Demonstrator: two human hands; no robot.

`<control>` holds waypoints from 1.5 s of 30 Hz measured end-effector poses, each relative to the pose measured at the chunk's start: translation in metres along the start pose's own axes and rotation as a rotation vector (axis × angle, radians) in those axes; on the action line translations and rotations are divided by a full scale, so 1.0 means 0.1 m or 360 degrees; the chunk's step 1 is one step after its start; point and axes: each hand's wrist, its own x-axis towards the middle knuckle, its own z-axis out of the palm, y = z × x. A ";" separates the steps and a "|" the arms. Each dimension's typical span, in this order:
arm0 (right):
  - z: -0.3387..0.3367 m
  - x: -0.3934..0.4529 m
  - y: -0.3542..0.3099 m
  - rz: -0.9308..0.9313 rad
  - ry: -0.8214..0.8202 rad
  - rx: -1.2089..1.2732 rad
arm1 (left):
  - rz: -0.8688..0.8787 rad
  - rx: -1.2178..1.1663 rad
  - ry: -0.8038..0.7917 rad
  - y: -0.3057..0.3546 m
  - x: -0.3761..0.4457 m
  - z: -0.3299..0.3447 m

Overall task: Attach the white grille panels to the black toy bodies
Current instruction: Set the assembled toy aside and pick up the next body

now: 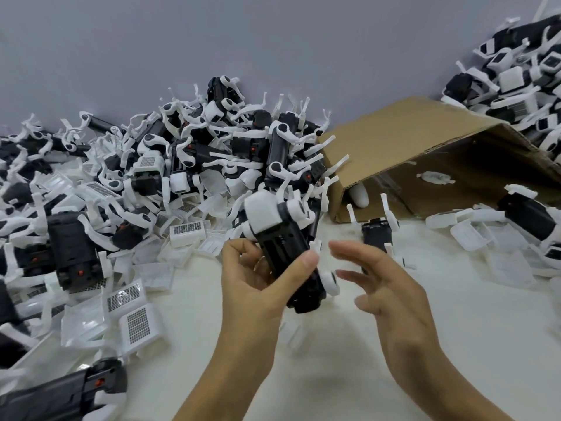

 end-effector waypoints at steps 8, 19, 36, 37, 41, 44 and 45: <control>0.09 -0.03 0.00 0.0169 -0.0111 -0.0406 | -0.0274 -0.0107 -0.0360 0.03 -0.03 0.01; 0.11 -0.04 -0.03 0.0111 0.0110 -0.0518 | -0.0130 -0.0062 -0.0517 0.02 -0.04 0.03; -0.01 0.04 0.07 0.0512 0.0246 0.0170 | 0.0358 0.2279 0.0976 0.49 0.34 -0.84; 0.00 0.05 0.06 0.0522 0.0257 0.0191 | 0.0064 0.2429 0.0854 0.49 0.37 -0.90; 0.00 0.04 0.02 0.0524 0.0252 0.0213 | -0.0363 0.3028 0.0129 0.25 0.44 -0.92; 0.02 0.03 0.01 0.0508 0.0246 0.0219 | -0.0249 0.3126 0.0116 0.13 0.49 -0.87; 0.02 0.04 0.00 0.0504 0.0245 0.0219 | -0.0098 0.3039 0.0240 0.13 0.52 -0.89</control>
